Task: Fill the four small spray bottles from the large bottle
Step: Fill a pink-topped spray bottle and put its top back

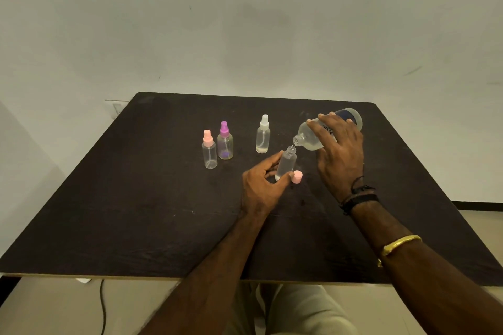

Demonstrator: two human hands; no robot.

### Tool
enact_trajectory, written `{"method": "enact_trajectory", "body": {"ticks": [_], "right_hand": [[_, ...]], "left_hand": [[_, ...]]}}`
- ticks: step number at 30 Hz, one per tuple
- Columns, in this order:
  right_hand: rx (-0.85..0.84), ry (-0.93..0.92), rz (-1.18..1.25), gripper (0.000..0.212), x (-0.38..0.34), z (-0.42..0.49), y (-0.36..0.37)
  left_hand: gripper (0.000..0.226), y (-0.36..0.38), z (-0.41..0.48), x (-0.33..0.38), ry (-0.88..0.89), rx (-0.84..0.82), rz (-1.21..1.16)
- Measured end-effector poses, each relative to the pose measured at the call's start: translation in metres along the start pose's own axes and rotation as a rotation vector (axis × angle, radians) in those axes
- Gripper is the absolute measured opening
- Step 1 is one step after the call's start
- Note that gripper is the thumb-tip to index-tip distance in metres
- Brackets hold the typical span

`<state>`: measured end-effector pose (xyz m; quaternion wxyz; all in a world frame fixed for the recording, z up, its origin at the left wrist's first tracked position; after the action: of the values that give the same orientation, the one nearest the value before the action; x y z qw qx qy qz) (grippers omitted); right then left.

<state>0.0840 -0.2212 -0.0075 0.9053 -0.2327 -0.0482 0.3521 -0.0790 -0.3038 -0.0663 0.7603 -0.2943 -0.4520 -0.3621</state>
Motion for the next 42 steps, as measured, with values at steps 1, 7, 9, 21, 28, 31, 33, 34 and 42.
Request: {"method": "enact_trajectory", "body": {"ticks": [1,7,9,21,28,31,33,34,42], "right_hand": [[-0.001,-0.001,-0.001,0.063,0.0,0.0,0.0],[-0.032,0.01,0.0,0.059,0.002,-0.003,0.001],[-0.073,0.033,0.022,0.062,0.002,-0.006,0.002],[-0.148,0.458,0.243,0.082,-0.002,0.0,0.006],[-0.171,0.595,0.295,0.085,-0.001,-0.004,0.018],[-0.167,0.613,0.304,0.084,-0.001,-0.007,0.021],[-0.164,0.614,0.307,0.083,-0.001,-0.008,0.022],[-0.16,0.615,0.307,0.083,-0.001,-0.009,0.023],[-0.152,0.644,0.3,0.083,0.005,-0.011,0.026]], "left_hand": [[0.06,0.0,0.0,0.0,-0.002,0.002,-0.002],[0.06,0.001,-0.001,0.001,0.001,0.0,-0.002],[0.061,0.001,0.0,0.001,-0.002,0.007,0.003],[0.054,0.0,0.0,0.001,-0.018,0.057,0.015],[0.055,-0.001,0.0,0.0,-0.034,0.061,0.023],[0.055,0.0,-0.001,-0.001,-0.03,0.069,0.022],[0.055,0.0,0.0,0.0,-0.03,0.071,0.025],[0.055,0.0,0.0,-0.001,-0.029,0.074,0.023],[0.057,-0.001,0.001,-0.001,-0.031,0.063,0.039]]}}
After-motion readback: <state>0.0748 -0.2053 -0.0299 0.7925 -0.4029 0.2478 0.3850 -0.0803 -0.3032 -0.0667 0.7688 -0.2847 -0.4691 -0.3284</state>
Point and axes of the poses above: each hand's wrist, its own z-axis towards the middle knuckle, its own y-axis out of the palm, x = y × z, the point moved 2 cm from there along z, towards the middle knuckle, and after that the axes turned 7 degrees about x, right-handed, at the moved point
